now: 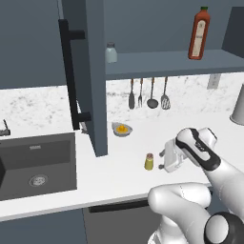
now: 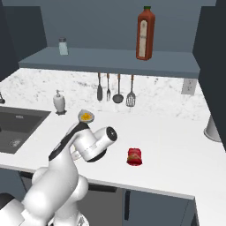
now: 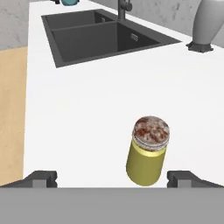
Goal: Put the shaker and condiment bottle from the counter next to their counterparts in the cabinet.
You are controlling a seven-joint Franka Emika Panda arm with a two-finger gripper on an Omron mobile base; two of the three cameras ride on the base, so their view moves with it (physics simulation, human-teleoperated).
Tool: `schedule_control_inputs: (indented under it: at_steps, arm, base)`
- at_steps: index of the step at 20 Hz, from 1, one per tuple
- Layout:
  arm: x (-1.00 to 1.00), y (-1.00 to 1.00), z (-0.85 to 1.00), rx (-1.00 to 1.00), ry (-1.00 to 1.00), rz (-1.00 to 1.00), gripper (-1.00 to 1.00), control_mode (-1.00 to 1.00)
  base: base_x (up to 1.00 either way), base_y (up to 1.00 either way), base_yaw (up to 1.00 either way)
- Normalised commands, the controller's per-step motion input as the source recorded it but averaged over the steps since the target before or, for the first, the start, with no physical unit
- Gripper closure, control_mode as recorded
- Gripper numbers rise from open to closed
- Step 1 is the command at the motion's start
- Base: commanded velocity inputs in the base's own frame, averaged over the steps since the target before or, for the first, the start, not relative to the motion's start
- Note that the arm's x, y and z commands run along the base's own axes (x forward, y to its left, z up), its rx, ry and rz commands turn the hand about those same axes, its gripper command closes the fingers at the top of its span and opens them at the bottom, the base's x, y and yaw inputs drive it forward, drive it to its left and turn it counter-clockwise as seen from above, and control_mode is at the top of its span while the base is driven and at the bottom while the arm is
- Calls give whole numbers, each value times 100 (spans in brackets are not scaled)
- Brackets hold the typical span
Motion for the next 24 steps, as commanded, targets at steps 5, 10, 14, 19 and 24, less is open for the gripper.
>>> schedule_control_inputs:
  at_steps: [5, 10, 14, 19, 24]
  arm:
    - [7, 0, -1, 0, 0, 0, -100, -100]
    - [0, 14, -1, 0, -1, 1, -100, -100]
    - [4, 28, -8, 0, -2, 3, -100, -100]
    - [0, 9, -8, 0, -3, 3, -100, -100]
    - [0, 0, -8, 0, -4, 1, -100, -100]
  base:
    - [0, 0, 0]
    - [0, 0, 0]
    - [0, 0, 0]
    - [0, 0, 0]
    - [0, 0, 0]
